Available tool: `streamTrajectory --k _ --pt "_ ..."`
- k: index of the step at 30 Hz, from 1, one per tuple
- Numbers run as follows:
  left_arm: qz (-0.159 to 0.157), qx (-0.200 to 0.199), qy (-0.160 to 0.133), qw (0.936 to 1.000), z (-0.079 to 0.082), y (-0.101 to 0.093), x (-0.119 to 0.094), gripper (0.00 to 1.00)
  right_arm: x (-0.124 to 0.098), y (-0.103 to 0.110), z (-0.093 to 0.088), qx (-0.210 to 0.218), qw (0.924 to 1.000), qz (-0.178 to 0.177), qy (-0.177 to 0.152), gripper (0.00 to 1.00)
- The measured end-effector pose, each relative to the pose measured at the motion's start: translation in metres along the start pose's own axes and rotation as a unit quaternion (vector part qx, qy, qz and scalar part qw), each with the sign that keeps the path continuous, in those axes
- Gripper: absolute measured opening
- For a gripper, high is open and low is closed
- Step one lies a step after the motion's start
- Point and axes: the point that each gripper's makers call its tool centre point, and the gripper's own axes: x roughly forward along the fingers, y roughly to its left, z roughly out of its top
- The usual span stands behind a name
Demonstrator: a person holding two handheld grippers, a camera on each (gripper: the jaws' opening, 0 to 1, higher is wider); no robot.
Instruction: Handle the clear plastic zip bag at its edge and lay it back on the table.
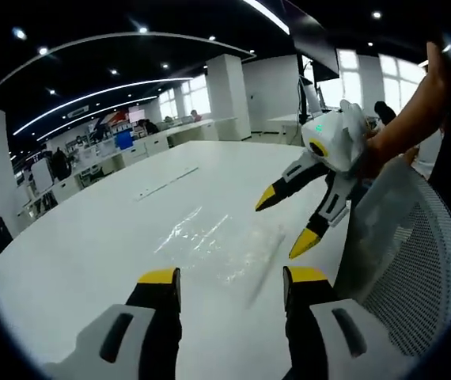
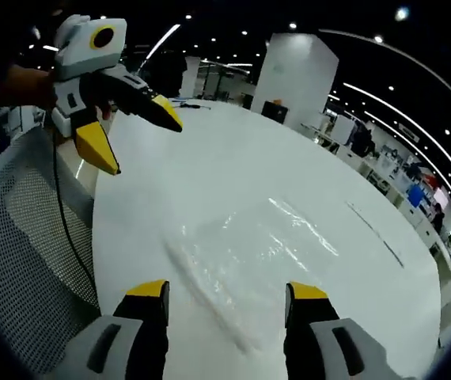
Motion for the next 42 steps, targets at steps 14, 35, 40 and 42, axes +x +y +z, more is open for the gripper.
streamTrajectory --k 14,35,40,42 --pt "-0.008 -0.041 -0.008 0.9991 -0.014 -0.005 0.004 0.69 -0.055 -0.022 -0.025 0.088 0.9941 -0.050 -0.039 0.85" --pt "-0.010 -0.049 -0.026 0.9984 -0.017 -0.018 0.010 0.99 -0.084 -0.030 -0.033 0.117 0.9881 -0.084 -0.053 1.00" --pt "-0.014 -0.040 -0.021 0.9989 -0.018 -0.021 0.010 0.99 -0.083 -0.032 -0.035 0.120 0.9876 -0.086 -0.053 1.00" --pt "-0.015 -0.039 -0.022 0.9989 -0.018 -0.021 0.011 0.99 -0.083 -0.031 -0.036 0.118 0.9881 -0.085 -0.050 1.00"
